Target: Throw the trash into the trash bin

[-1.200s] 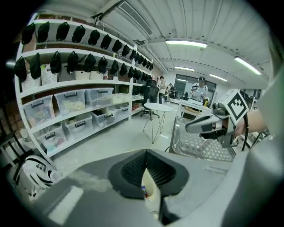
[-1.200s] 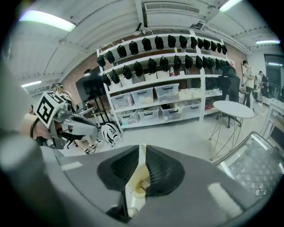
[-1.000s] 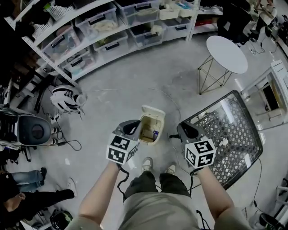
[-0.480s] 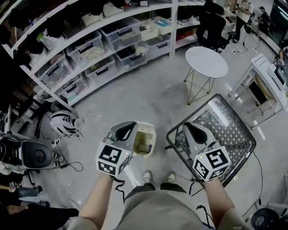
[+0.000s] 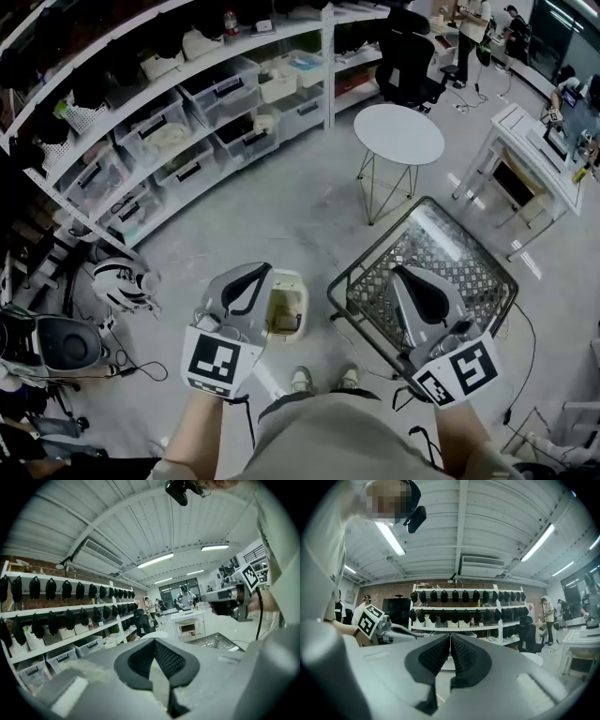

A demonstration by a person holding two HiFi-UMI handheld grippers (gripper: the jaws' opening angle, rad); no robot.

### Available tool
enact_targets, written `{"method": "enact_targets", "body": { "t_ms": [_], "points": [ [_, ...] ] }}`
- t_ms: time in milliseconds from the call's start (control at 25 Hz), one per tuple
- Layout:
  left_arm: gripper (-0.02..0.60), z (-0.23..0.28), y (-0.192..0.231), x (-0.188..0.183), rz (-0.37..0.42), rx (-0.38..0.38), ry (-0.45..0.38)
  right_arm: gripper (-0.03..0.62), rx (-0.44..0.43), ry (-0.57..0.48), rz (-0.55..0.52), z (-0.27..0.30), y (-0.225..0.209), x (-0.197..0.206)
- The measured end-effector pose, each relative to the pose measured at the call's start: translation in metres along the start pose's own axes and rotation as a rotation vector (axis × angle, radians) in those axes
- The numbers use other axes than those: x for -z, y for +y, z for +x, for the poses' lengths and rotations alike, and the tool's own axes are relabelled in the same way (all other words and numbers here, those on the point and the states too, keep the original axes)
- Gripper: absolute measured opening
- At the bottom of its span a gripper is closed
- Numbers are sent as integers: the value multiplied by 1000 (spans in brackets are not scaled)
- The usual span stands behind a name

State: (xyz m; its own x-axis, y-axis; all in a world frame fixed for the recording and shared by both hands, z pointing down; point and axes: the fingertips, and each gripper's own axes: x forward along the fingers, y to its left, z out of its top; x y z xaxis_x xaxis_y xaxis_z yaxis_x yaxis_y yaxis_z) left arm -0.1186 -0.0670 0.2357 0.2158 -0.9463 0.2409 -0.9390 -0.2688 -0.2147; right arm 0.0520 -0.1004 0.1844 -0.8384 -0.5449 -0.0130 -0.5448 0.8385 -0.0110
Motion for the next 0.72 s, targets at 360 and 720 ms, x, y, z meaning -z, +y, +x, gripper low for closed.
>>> {"method": "enact_targets", "body": {
  "t_ms": [360,720],
  "points": [
    [3,19,-7,-15,-84,31,-51,30,80,-3,6,-14,-36,-1],
    [3,70,-31,-14,-25,143,-44,182,231,33,-1,-23,-104,15]
  ]
}}
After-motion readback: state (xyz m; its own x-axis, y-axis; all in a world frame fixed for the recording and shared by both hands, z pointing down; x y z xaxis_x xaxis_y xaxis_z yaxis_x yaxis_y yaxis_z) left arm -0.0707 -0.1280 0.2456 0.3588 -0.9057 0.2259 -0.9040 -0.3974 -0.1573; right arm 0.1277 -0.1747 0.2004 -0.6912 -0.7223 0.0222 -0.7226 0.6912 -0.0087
